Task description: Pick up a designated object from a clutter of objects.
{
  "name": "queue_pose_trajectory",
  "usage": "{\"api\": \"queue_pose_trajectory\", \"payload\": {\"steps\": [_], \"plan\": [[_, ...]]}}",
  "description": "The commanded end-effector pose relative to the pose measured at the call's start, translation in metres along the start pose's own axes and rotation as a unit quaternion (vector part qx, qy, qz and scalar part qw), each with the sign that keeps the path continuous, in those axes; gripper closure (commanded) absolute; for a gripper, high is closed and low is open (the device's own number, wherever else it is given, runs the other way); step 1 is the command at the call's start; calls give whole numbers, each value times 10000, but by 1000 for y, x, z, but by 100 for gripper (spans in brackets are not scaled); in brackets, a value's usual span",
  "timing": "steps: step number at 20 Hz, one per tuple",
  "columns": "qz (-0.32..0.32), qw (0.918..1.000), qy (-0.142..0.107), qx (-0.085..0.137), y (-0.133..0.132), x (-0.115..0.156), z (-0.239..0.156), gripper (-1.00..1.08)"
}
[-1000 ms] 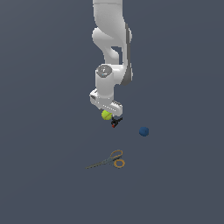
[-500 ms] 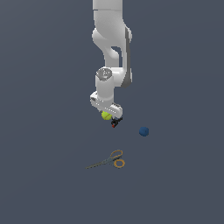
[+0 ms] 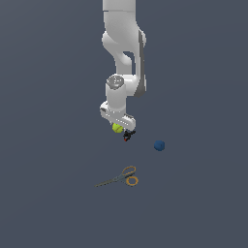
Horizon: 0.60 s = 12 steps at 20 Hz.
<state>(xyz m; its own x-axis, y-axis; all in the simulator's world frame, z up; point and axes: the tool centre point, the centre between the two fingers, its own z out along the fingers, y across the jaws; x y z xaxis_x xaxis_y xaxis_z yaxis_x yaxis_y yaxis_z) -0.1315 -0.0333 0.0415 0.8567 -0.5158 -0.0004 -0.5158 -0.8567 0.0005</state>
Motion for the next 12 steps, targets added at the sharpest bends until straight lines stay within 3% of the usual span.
{"api": "queue_pose_trajectory", "payload": {"steps": [1,12], "plan": [[1,10000,0,1,0,0,0,108],[2,10000,1,-1,-22,3,-22,108]]}}
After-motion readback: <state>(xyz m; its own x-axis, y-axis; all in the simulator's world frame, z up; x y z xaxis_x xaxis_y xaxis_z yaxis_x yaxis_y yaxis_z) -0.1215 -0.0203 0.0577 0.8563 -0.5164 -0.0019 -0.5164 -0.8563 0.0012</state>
